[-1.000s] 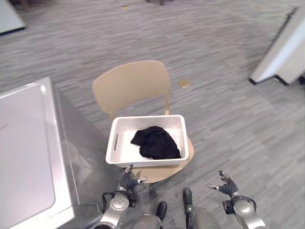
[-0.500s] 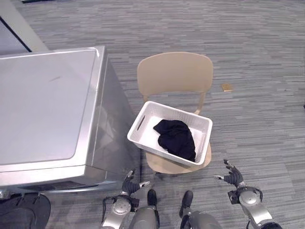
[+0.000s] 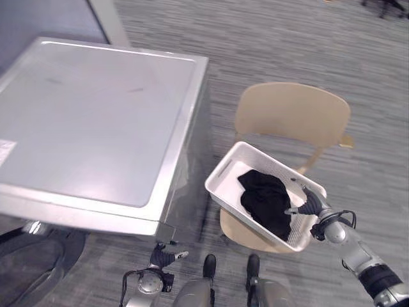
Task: Grab the laundry basket,head to the washer,open it,put in the laundry and shut it.
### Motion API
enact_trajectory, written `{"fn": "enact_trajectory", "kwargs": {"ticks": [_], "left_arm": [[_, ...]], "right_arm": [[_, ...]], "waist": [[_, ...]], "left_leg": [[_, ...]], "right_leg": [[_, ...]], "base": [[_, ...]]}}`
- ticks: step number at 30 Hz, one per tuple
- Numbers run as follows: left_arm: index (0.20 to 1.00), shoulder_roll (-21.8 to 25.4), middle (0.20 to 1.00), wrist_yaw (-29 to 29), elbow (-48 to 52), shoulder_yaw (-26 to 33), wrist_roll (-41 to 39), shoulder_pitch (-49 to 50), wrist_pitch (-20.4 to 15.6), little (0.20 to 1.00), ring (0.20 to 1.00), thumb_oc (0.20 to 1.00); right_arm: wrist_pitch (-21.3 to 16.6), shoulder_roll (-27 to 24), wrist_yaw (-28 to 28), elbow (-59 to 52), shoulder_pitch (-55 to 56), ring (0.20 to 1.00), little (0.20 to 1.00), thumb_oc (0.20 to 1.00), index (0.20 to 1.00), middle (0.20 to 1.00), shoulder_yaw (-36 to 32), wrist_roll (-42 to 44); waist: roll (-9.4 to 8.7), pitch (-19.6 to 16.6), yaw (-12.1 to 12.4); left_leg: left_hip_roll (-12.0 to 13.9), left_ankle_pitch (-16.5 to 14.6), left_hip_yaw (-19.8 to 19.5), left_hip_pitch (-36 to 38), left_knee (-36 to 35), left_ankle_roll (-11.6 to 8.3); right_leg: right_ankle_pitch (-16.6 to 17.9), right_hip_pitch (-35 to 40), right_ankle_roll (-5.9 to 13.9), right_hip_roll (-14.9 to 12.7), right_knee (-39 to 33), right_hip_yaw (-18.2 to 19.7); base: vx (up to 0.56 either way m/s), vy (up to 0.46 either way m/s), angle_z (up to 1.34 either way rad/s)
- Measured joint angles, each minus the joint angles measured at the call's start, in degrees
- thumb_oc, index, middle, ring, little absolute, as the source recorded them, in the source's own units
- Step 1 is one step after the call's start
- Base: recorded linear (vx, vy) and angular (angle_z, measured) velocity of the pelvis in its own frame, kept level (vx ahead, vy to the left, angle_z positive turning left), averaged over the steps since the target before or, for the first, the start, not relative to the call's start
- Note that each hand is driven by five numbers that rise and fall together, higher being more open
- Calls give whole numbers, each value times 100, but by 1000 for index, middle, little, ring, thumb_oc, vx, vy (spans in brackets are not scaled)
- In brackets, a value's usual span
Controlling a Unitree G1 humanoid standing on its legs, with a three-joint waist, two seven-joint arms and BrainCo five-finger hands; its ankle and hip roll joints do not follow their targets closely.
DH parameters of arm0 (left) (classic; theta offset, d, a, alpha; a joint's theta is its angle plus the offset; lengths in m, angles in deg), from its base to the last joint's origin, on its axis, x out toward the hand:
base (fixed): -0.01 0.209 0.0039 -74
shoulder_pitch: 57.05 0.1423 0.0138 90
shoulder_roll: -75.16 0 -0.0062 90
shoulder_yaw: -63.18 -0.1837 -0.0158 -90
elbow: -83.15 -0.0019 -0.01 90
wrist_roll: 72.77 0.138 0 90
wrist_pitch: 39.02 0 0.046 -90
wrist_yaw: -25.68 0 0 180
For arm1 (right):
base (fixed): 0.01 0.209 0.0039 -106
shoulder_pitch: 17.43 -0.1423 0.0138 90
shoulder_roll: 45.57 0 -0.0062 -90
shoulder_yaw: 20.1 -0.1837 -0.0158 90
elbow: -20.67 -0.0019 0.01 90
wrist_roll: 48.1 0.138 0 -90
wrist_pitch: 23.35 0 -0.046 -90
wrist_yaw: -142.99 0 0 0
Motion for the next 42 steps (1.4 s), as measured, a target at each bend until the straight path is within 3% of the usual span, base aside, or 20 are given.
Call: {"fn": "enact_trajectory", "kwargs": {"ticks": [3, 5, 6, 7, 8, 13, 16, 17, 18, 23, 28, 32, 38, 42], "left_arm": [[1000, 40, 1000, -8, 1, 0, -3, 20, -28, 1000, 1000, 1000], [1000, 49, 1000, -48, -23, -134, -53, -121, -79, 1000, 1000, 1000], [1000, 23, 1000, -75, -20, -162, -73, -249, -102, 1000, 1000, 1000], [1000, 15, 1000, -81, -15, -176, -72, -330, -124, 1000, 1000, 1000], [1000, 20, 1000, -123, -28, -191, -87, -405, -134, 1000, 1000, 1000], [1000, 56, 1000, -269, -39, -229, -322, -736, -223, 1000, 1000, 1000], [1000, 79, 1000, -356, -47, -225, -528, -845, -238, 1000, 1000, 1000], [1000, 82, 1000, -358, -65, -215, -528, -858, -239, 1000, 1000, 1000], [1000, 80, 1000, -358, -58, -222, -532, -881, -240, 1000, 1000, 1000], [1000, 65, 1000, -356, -33, -212, -737, -902, -252, 1000, 1000, 1000], [1000, 37, 1000, -343, 142, -121, -748, -855, -207, 1000, 1000, 1000], [1000, -11, 1000, -293, 399, 127, -746, -722, -39, 1000, 1000, 1000], [1000, -16, 1000, -144, 499, 352, -733, -270, 95, 1000, 1000, 1000], [1000, -65, 1000, -48, 502, 363, -688, 66, 179, 1000, 1000, 1000]], "right_arm": [[39, 52, 39, 624, -466, 1000, 1000, 1000, 1000, 1000, 234, -21], [42, 80, -105, 1377, -924, 1000, 1000, 1000, 1000, 1000, 516, -52], [128, 57, -178, 1656, -1117, 1000, 1000, 1000, 1000, 1000, 473, -58], [143, 34, -241, 1907, -1282, 1000, 1000, 1000, 1000, 1000, 568, -59], [226, 58, -295, 2208, -1551, 1000, 1000, 1000, 1000, 1000, 637, -63], [368, 56, -660, 3458, -2683, 1000, 1000, 1000, 1000, 1000, 844, -248], [448, 280, -811, 3831, -2810, 1000, 1000, 1000, 1000, 1000, 676, -99], [472, 325, -846, 3780, -2779, 338, 338, 338, 338, 338, 619, 33], [481, 334, -827, 3738, -2753, 200, 200, 200, 200, 200, 592, 141], [464, 446, -639, 2855, -2465, 200, 200, 200, 200, 200, 122, 1148], [319, 758, -577, 1609, -1623, 200, 200, 200, 200, 200, -492, 2103], [248, 867, -394, -275, -543, 200, 200, 200, 200, 200, -1140, 2770], [-36, 1010, 137, -1829, 331, 200, 200, 200, 200, 200, -1293, 3526], [-121, 1109, 554, -2594, 532, 200, 200, 200, 200, 200, -1198, 3836]], "waist": [[56, 28, 253], [102, 93, 244], [214, 172, 377], [209, 215, 391], [283, 363, 553], [606, 818, 746], [662, 911, 866], [662, 912, 857], [661, 911, 839], [651, 914, 796], [601, 905, 679], [447, 891, 442], [21, 320, 65], [-74, 22, 35]], "left_leg": [[90, 100, -142, -340, -24, -159], [91, 144, -373, -742, 175, -294], [109, 188, -472, -985, 150, -375], [154, 213, -485, -1050, 161, -415], [177, 286, -516, -1192, 168, -420], [251, 510, -773, -1739, 164, -549], [245, 605, -856, -1858, 90, -593], [246, 628, -916, -1858, 67, -604], [252, 632, -958, -1840, 67, -609], [278, 645, -959, -1747, 51, -617], [289, 651, -898, -1203, -141, -621], [300, 540, -724, -779, -174, -568], [269, 352, -404, -216, -276, -471], [248, 198, -97, 120, -277, -409]], "right_leg": [[133, -162, -88, 127, -215, -233], [96, -344, -62, 147, -213, -531], [85, -529, -98, 199, -185, -697], [89, -606, -98, 212, -193, -740], [153, -725, -191, 252, -161, -800], [47, -1367, -292, 279, 255, -1027], [-56, -1589, -366, 269, 504, -1094], [-67, -1581, -379, 270, 509, -1144], [-93, -1553, -377, 271, 528, -1182], [-112, -1500, -402, 276, 586, -1172], [-129, -1005, -401, 300, 451, -1113], [-99, -561, -363, 319, 247, -955], [-28, -4, -282, 326, -128, -660], [29, 217, -254, 314, -180, -357]], "base": [[-184, -146, 41], [-99, -79, 61], [-93, -94, 53], [-104, -56, 46], [-135, -73, 18], [-87, -39, 22], [-22, -78, 14], [18, -49, 21], [30, -62, 18], [6, -9, 2], [64, 1, -5], [113, 69, -18], [69, 106, -24], [-25, 109, -37]]}}
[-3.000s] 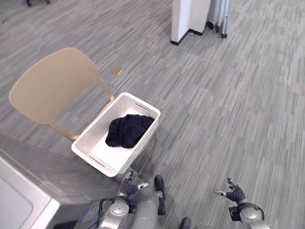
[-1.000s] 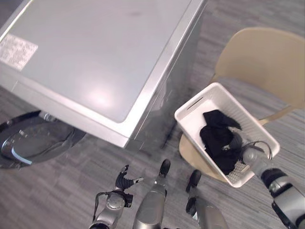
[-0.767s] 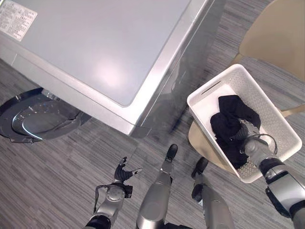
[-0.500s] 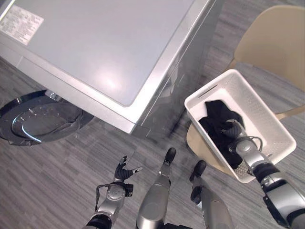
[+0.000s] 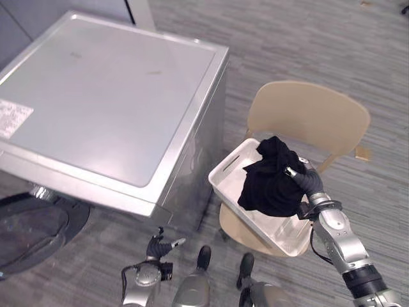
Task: Grab the laundry basket,head to the washer,open it,put in the laundry and shut it.
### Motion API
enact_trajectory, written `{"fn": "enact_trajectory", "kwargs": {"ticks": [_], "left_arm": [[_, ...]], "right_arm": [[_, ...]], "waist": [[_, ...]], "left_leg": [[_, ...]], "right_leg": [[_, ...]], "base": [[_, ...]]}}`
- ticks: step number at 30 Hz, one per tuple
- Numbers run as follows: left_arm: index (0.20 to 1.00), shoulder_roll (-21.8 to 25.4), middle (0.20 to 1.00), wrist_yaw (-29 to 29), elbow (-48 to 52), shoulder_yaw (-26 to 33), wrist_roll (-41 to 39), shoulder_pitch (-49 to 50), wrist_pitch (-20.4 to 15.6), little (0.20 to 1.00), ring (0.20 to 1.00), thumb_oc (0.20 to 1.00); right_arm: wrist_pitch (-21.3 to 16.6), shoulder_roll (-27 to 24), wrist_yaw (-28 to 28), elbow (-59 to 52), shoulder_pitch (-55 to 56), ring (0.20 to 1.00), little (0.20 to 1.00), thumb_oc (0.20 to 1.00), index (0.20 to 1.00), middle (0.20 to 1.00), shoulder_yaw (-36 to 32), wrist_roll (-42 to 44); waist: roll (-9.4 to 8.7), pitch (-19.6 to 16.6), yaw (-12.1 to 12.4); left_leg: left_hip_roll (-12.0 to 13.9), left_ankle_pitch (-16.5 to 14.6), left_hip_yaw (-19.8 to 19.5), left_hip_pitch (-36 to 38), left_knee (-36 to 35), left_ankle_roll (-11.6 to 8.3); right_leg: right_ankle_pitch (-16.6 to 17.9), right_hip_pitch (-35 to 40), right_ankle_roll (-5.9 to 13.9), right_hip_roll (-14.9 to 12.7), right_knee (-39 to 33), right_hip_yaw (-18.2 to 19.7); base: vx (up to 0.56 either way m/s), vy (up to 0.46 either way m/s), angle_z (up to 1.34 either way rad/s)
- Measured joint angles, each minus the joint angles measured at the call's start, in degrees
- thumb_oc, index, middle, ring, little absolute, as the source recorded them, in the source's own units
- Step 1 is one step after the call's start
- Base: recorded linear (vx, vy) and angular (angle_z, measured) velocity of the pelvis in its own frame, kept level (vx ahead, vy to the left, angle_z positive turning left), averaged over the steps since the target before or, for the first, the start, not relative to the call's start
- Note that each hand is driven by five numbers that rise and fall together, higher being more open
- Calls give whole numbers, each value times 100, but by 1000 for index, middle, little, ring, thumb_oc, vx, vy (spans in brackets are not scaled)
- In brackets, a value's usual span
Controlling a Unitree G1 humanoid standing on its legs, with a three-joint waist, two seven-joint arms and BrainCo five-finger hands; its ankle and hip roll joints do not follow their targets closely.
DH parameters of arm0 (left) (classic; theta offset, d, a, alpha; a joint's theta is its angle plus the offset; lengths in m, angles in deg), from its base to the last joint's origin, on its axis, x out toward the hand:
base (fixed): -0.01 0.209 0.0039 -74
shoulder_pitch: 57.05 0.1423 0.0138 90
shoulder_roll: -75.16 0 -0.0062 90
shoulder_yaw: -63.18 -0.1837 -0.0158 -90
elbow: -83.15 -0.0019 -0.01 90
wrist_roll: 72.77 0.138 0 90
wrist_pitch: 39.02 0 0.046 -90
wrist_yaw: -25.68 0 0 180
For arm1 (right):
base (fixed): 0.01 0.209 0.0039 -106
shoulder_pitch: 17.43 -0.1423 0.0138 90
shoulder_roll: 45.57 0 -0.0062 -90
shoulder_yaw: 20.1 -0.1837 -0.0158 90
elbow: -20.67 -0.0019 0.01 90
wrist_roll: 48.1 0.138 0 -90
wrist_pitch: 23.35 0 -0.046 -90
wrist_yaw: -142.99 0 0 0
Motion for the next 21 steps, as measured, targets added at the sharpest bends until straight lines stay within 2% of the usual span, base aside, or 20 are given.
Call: {"fn": "enact_trajectory", "kwargs": {"ticks": [3, 6, 7, 8, 9, 10, 11, 12, 13, 14, 15, 16, 17, 18, 19, 20, 21], "left_arm": [[1000, -1, 1000, 6, -14, -2, 9, 106, 39, 1000, 1000, 1000], [1000, 9, 1000, -3, -57, -12, 13, -75, 39, 1000, 1000, 1000], [1000, 14, 1000, -13, -41, 9, 17, -92, 33, 1000, 1000, 1000], [1000, -4, 1000, -20, 51, 75, 18, -88, 29, 1000, 1000, 1000], [1000, -5, 1000, -23, 266, 152, 17, -62, 28, 1000, 1000, 1000], [1000, 4, 1000, -29, 448, 204, 16, -52, 17, 1000, 1000, 1000], [1000, 50, 1000, -47, 629, 186, 12, -33, -18, 1000, 1000, 1000], [1000, 152, 1000, -77, 976, 120, 10, -22, -13, 1000, 1000, 1000], [1000, 163, 1000, -82, 1193, 93, 8, -8, -17, 1000, 1000, 1000], [1000, 152, 1000, -95, 1199, 83, 8, 28, -35, 1000, 1000, 1000], [1000, 35, 1000, -93, 1221, 15, 8, -50, -24, 1000, 1000, 1000], [1000, -83, 1000, -88, 1390, 7, 5, -48, -93, 1000, 1000, 1000], [1000, -37, 1000, -82, 1387, -25, 6, 22, -90, 1000, 1000, 1000], [1000, -27, 1000, -83, 1384, -32, 6, 72, -81, 1000, 1000, 1000], [1000, -9, 1000, -85, 1391, -53, 6, 69, -56, 1000, 1000, 1000], [1000, 16, 1000, -83, 1404, -53, 7, 72, -29, 1000, 1000, 1000], [1000, 107, 1000, -52, 1544, -101, 10, 67, -1, 1000, 1000, 1000]], "right_arm": [[-43, 21, 186, -162, -27, 200, 200, 200, 200, 200, 205, 54], [-35, 70, 253, -9, -94, 200, 200, 200, 200, 200, 359, 58], [-25, 70, 264, 64, -95, 200, 200, 200, 200, 200, 368, 58], [-18, 57, 272, 107, -103, 200, 200, 200, 200, 200, 358, 51], [-20, 59, 248, 89, -45, 200, 200, 200, 200, 200, 297, 47], [-21, 55, 225, 78, -17, 200, 200, 200, 200, 200, 248, 48], [-20, 63, 206, 81, -35, 200, 200, 200, 200, 200, 226, 41], [-35, 57, 179, 47, -105, 200, 200, 200, 200, 200, 201, 36], [-31, 131, 166, 112, -183, 200, 200, 200, 200, 200, 191, 7], [-30, 183, 135, 150, -250, 200, 200, 200, 200, 200, 208, 2], [-59, 111, 101, 153, -250, 200, 200, 200, 200, 200, 166, 4], [-66, 36, 20, 330, -201, 200, 200, 200, 200, 200, 187, 6], [-60, 39, -5, 425, -198, 200, 200, 200, 200, 200, 252, 5], [-62, 6, -16, 505, -176, 200, 200, 200, 200, 200, 291, 6], [-42, 5, -34, 564, -134, 200, 200, 200, 200, 200, 287, 5], [43, 29, -58, 601, -92, 200, 200, 200, 200, 200, 298, 5], [63, 19, -40, 526, 2, 200, 200, 200, 200, 200, 295, 6]], "waist": [[-2, -107, -44], [103, -87, -60], [112, -86, -55], [177, -63, 18], [229, -81, 38], [243, -92, 55], [233, -116, 159], [167, -145, 228], [169, -143, 309], [249, -157, 453], [530, -167, 362], [679, -162, 351], [664, -164, 475], [662, -147, 498], [603, -91, 452], [502, -33, 361], [351, -29, 303]], "left_leg": [[-2, -35, 122, 93, 2, 39], [60, -73, 110, -72, 267, 123], [63, -59, 82, -69, 290, 134], [110, -9, 72, -67, 305, 190], [118, -9, -69, -175, 454, 192], [109, -9, -171, -218, 537, 192], [33, 62, -247, -310, 595, 98], [-33, 46, -334, -606, 841, 85], [-81, 79, -377, -696, 858, 5], [-175, 178, -520, -803, 904, -83], [-57, 362, -763, -1085, 1012, -262], [152, 349, -651, -1153, 688, -489], [202, 245, -562, -1124, 480, -451], [273, 82, -450, -1163, 359, -431], [283, -96, -308, -1155, 281, -382], [234, -114, -27, -1160, 280, -326], [165, -210, 283, -1197, 719, -264]], "right_leg": [[-17, -8, 12, -22, 122, 107], [-224, -382, 238, -28, 960, 447], [-295, -396, 257, -47, 1094, 547], [-745, -525, 283, -16, 1786, 802], [-1154, -675, 323, 121, 2844, 1189], [-1337, -672, 389, 209, 3364, 1369], [-1512, -586, 389, 282, 3607, 1408], [-1812, -454, 166, 324, 3386, 1608], [-1973, -140, -75, 313, 2652, 1695], [-2023, 115, -178, 349, 2016, 1706], [-1834, 263, -258, 605, 1489, 1613], [-1525, 212, -546, 843, 1228, 1593], [-1481, 59, -601, 938, 1444, 1533], [-1417, -82, -680, 946, 1651, 1445], [-1412, -131, -744, 853, 1647, 1298], [-1383, -59, -715, 757, 1509, 1148], [-1081, -4, -821, 525, 1254, 677]], "base": [[-182, 43, -24], [-320, -40, 12], [-288, -101, 20], [-184, -80, 33], [-246, -156, 46], [-162, -121, 60], [-281, -191, 57], [-369, -214, 47], [-509, -279, 35], [-392, -210, 60], [-359, -116, 119], [-345, -52, 114], [-345, -51, 87], [-201, 0, 45], [-245, 20, 90], [-361, 27, 107], [-342, 33, 124]]}}
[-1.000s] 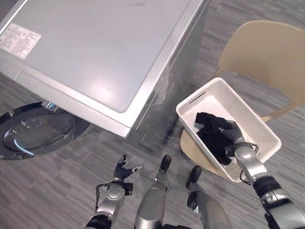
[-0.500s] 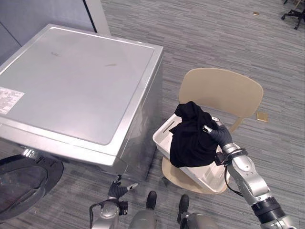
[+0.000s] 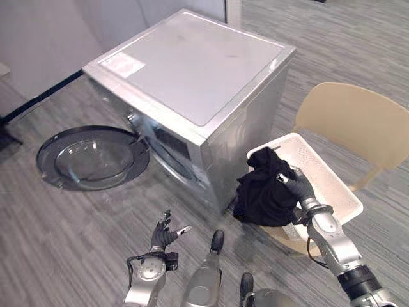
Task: Grab the laundry basket,head to the washer,open it,put in the laundry and shut it.
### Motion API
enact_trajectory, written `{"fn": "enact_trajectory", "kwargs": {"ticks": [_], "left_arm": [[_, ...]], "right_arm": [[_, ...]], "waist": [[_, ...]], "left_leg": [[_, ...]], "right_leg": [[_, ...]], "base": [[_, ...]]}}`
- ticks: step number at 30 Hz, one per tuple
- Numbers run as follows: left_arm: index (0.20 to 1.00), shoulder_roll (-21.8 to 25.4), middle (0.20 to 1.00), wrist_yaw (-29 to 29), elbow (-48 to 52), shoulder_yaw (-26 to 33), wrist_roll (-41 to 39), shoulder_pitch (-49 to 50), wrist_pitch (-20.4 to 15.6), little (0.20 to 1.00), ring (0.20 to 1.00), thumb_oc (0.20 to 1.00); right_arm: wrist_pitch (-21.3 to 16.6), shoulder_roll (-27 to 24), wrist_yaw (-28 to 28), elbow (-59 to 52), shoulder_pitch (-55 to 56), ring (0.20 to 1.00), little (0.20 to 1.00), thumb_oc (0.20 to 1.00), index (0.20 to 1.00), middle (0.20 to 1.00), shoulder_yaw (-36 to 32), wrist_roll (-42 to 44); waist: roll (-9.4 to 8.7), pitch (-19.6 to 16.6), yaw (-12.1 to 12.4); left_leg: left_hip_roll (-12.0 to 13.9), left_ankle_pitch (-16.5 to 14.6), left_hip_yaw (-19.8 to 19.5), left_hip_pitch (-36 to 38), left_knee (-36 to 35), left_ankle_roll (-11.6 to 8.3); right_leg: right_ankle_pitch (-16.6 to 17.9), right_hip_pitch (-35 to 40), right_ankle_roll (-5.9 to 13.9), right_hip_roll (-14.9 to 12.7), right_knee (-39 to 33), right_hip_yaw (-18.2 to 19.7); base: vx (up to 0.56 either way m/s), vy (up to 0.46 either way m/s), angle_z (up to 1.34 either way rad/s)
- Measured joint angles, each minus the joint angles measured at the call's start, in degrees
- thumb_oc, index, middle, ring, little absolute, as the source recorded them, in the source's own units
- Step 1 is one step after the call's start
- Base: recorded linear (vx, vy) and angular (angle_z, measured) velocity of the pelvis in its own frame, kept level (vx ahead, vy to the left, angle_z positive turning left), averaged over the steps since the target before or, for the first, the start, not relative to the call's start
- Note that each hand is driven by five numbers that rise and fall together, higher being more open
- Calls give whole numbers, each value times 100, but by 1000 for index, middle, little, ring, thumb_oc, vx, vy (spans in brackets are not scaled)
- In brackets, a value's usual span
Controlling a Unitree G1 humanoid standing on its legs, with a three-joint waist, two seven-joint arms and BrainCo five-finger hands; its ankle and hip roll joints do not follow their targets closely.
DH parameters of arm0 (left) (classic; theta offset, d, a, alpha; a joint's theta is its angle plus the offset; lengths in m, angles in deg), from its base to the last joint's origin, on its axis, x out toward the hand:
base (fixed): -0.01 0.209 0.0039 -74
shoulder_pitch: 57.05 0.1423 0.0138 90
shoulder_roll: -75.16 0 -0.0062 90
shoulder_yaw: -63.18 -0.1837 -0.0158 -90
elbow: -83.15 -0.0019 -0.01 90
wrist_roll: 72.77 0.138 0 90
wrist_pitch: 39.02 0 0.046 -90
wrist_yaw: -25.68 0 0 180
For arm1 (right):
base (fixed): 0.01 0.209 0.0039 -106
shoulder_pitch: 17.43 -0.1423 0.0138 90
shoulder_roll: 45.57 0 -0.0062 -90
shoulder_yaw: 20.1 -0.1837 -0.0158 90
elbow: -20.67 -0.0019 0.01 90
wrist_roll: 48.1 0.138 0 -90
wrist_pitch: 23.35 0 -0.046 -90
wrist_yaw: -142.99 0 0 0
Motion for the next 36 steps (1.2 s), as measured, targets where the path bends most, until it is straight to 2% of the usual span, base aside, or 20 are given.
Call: {"fn": "enact_trajectory", "kwargs": {"ticks": [2, 3, 5, 6, 8, 9, 12, 14, 18, 20, 24, 25, 26, 27, 28, 34, 36], "left_arm": [[1000, 47, 1000, 26, 235, -29, 8, -61, -56, 1000, 1000, 1000], [1000, 83, 1000, 39, 402, -117, 11, -209, -56, 1000, 1000, 1000], [1000, 88, 1000, 65, 614, -300, 14, -454, -93, 1000, 1000, 1000], [1000, 80, 1000, 81, 754, -445, 30, -602, -148, 1000, 1000, 1000], [1000, 118, 1000, 131, 1119, -694, 42, -755, -144, 1000, 1000, 1000], [1000, 26, 1000, 222, 1307, -923, 149, -1023, -279, 1000, 1000, 1000], [1000, -51, 1000, 254, 1327, -1224, 277, -1339, -271, 1000, 1000, 1000], [1000, -29, 1000, 268, 1405, -1479, 312, -1466, -246, 1000, 1000, 1000], [1000, 27, 1000, 231, 1423, -1686, 452, -1707, -225, 1000, 1000, 1000], [1000, 85, 1000, 158, 1423, -1843, 452, -1929, -225, 1000, 1000, 1000], [1000, 207, 1000, 2, 1407, -1959, 498, -2304, -235, 1000, 1000, 1000], [900, 197, 900, -22, 1381, -1982, 500, -2323, -242, 900, 900, 900], [200, 182, 200, -41, 1284, -2085, 504, -2340, -261, 200, 200, 200], [200, 175, 200, -59, 1236, -2153, 505, -2339, -258, 200, 200, 200], [200, 173, 200, -84, 1186, -2246, 505, -2327, -257, 200, 200, 200], [200, 177, 200, -211, 1135, -2343, 662, -2236, -252, 200, 200, 200], [200, 163, 200, -211, 1133, -2250, 656, -2006, -255, 200, 200, 200]], "right_arm": [[-1, -28, 4, -117, 101, 200, 200, 200, 200, 200, -13, 1], [-2, -29, 6, -234, 109, 200, 200, 200, 200, 200, -30, 1], [-4, -46, 29, -335, 103, 200, 200, 200, 200, 200, -12, 1], [-1, -46, 34, -349, 85, 200, 200, 200, 200, 200, 5, 1], [5, -17, 28, -409, 115, 200, 200, 200, 200, 200, -16, 4], [4, -36, 32, -440, 119, 200, 200, 200, 200, 200, -23, 8], [8, 12, 39, -447, 80, 200, 200, 200, 200, 200, 15, 47], [52, 223, 40, -479, 20, 200, 200, 200, 200, 200, 342, 58], [91, 503, 7, -459, -313, 200, 200, 200, 200, 200, 856, 202], [114, 686, -64, -382, -713, 200, 200, 200, 200, 200, 1113, 302], [105, 900, -216, -169, -1051, 200, 200, 200, 200, 200, 1144, 716], [103, 914, -240, -161, -1051, 200, 200, 200, 200, 200, 1161, 756], [103, 925, -253, -25, -1051, 388, 388, 388, 388, 388, 1173, 949], [107, 923, -254, 62, -1050, 617, 617, 617, 617, 617, 1179, 1013], [118, 913, -255, 176, -1038, 1000, 1000, 1000, 1000, 1000, 1192, 1134], [124, 762, -252, 256, -1033, 1000, 1000, 1000, 1000, 1000, 1255, 1351], [172, 555, -197, 251, -1011, 1000, 1000, 1000, 1000, 1000, 1402, 1345]], "waist": [[-135, -44, -203], [-223, -39, -358], [-276, -41, -519], [-266, -43, -596], [-207, -70, -816], [-124, -111, -903], [41, -196, -894], [-46, -213, -900], [-107, -251, -874], [-151, -276, -851], [-302, -447, -830], [-305, -471, -831], [-306, -530, -847], [-304, -531, -855], [-299, -553, -863], [-178, -668, -854], [-92, -737, -864]], "left_leg": [[-76, -61, 114, 45, 547, -7], [-106, -271, 138, 131, 897, -59], [-82, -493, 134, 396, 1003, -35], [58, -599, 191, 724, 896, -72], [289, -603, 486, 1066, 463, -64], [315, -527, 463, 1335, -141, 43], [283, -349, 405, 1494, -522, 218], [59, -228, 441, 1562, -582, 353], [-135, -186, 595, 1499, -567, 501], [-203, -175, 684, 1556, -573, 535], [-248, -176, 773, 1580, -590, 537], [-247, -176, 787, 1587, -601, 537], [-243, -175, 801, 1672, -634, 538], [-244, -175, 800, 1736, -659, 538], [-238, -178, 795, 1796, -683, 536], [-208, -177, 807, 1792, -709, 537], [-203, -178, 807, 1822, -715, 537]], "right_leg": [[187, 17, -15, -149, -273, -276], [371, 30, -15, -263, -503, -549], [486, -5, 67, -356, -679, -650], [549, -20, 89, -380, -737, -740], [642, 48, 284, -382, -959, -1102], [700, -8, 354, -359, -983, -1171], [779, -143, 433, -286, -964, -1222], [884, -208, 590, -512, -912, -1108], [962, -386, 705, -730, -761, -978], [1018, -377, 782, -782, -770, -818], [1095, -363, 820, -796, -879, -720], [1099, -362, 825, -793, -881, -708], [1105, -302, 833, -786, -893, -684], [1106, -229, 833, -780, -923, -684], [1109, -151, 839, -762, -980, -688], [1125, -155, 839, -721, -1020, -672], [1124, -126, 839, -714, -1029, -662]], "base": [[-196, 50, 101], [-137, 110, 87], [-54, 152, 80], [17, 161, 51], [13, 167, 71], [5, 205, 69], [23, 158, 12], [-21, 130, -15], [-15, 116, -12], [2, 86, -18], [2, 71, -12], [0, 53, -13], [2, 42, -8], [-1, 33, -5], [0, 0, 0], [5, 9, -2], [0, 0, 0]]}}
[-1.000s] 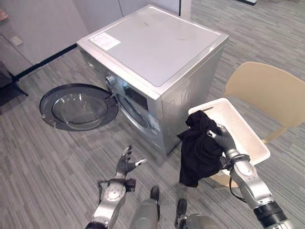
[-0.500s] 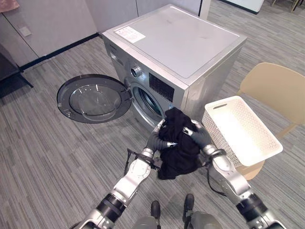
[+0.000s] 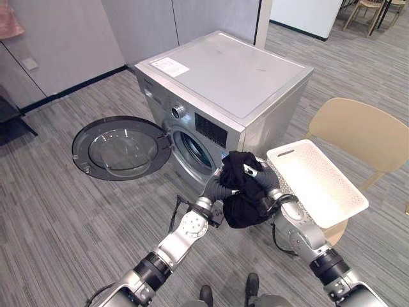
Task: Grab the laundry basket,head to the washer,open it,put in the laundry and shut it.
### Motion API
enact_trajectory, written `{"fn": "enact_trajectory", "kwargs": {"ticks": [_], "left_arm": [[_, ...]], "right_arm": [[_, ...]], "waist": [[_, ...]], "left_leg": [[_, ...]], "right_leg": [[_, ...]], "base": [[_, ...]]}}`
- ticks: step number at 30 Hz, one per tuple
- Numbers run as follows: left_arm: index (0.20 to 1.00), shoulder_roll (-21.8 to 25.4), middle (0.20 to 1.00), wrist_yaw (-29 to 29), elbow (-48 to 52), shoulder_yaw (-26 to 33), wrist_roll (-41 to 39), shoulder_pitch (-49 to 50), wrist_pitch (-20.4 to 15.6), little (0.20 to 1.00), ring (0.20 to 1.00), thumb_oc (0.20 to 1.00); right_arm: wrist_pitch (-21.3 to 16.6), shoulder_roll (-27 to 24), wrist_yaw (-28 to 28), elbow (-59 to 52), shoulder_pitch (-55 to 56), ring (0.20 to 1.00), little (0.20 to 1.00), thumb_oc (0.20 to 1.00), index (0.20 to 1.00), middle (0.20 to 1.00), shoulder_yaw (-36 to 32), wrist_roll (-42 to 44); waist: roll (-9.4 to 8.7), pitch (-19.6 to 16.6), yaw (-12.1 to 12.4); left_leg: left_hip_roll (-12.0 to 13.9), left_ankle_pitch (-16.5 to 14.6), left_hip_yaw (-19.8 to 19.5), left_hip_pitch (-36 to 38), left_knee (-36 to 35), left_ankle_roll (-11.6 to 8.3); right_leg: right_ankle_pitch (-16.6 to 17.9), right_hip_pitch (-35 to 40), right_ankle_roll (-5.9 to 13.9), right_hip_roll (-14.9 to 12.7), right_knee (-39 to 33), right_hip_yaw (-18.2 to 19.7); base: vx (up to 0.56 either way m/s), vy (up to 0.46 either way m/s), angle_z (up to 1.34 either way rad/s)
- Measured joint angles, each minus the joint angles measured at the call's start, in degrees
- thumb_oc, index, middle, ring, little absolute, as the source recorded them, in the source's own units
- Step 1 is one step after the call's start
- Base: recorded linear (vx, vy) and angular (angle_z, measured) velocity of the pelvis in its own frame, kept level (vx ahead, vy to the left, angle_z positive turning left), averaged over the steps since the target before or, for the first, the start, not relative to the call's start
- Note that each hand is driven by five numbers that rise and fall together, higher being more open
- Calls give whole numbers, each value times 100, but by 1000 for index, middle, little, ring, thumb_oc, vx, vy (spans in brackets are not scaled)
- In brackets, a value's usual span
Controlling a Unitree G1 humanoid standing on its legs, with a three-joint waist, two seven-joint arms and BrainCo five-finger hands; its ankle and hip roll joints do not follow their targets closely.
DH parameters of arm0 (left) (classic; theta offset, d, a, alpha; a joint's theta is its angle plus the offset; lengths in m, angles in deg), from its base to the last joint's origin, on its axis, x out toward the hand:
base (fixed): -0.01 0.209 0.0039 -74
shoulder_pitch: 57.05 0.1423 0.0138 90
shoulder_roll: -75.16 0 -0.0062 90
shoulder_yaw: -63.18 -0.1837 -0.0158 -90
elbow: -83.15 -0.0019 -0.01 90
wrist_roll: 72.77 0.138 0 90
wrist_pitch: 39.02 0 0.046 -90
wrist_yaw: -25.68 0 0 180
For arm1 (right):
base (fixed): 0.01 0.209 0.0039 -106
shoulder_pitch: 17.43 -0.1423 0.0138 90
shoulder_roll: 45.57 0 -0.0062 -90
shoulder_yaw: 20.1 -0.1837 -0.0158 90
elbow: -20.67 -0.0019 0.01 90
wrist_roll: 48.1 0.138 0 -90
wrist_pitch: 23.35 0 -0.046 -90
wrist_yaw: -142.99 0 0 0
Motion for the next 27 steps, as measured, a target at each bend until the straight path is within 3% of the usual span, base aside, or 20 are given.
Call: {"fn": "enact_trajectory", "kwargs": {"ticks": [4, 8, 13, 16, 23, 25, 27], "left_arm": [[200, -101, 200, -79, -134, 573, -48, 506, 96, 200, 200, 200], [200, -35, 200, -117, -136, 1324, -227, 1030, 121, 200, 200, 200], [200, -34, 200, 4, -108, 2388, -390, 2207, 83, 200, 200, 200], [200, -61, 200, 148, -381, 2839, -505, 2690, 115, 200, 200, 200], [200, -388, 200, 404, -1662, 3240, -864, 2996, 196, 200, 200, 200], [200, -449, 200, 397, -1802, 3233, -939, 3059, 256, 200, 200, 200], [200, -532, 200, 375, -1902, 3225, -941, 2737, 253, 200, 200, 200]], "right_arm": [[38, -251, 289, -352, 539, 1000, 1000, 1000, 1000, 1000, -48, -72], [54, -594, 468, -656, 1196, 1000, 1000, 1000, 1000, 1000, -385, -768], [9, -1280, 605, -1094, 2468, 1000, 1000, 1000, 1000, 1000, -1768, -1894], [10, -1364, 679, -793, 2974, 1000, 1000, 1000, 1000, 1000, -2285, -2352], [30, -1256, 840, 954, 3031, 1000, 1000, 1000, 1000, 1000, -2043, -3212], [39, -1156, 823, 1117, 3015, 1000, 1000, 1000, 1000, 1000, -2006, -3221], [32, -1015, 682, 1206, 3002, 1000, 1000, 1000, 1000, 1000, -2032, -3225]], "waist": [[74, -48, -8], [79, -50, -18], [91, -54, -34], [99, -60, -43], [164, -31, 84], [211, 72, 223], [127, 266, 190]], "left_leg": [[56, -21, -34, 28, -6, -1], [93, -24, -37, 32, -9, -2], [128, -79, -54, 25, -39, 3], [156, -89, -98, 38, -39, -27], [187, -52, -381, -200, 136, -92], [166, 1, -553, -401, 260, -151], [42, 87, -844, -864, 703, -299]], "right_leg": [[-26, 50, 28, 77, 40, 235], [-36, 42, 16, 118, 37, 296], [-63, 86, -21, 146, -11, 281], [-65, 154, -24, 180, -90, 237], [-85, 163, -51, 210, -217, -14], [-93, 170, -57, 255, -242, -202], [-148, 184, -129, 61, -268, -689]], "base": [[-10, -55, 2], [28, -77, -2], [44, -98, 1], [26, -59, 8], [-45, -52, 20], [-109, -32, 57], [-6, 8, 113]]}}
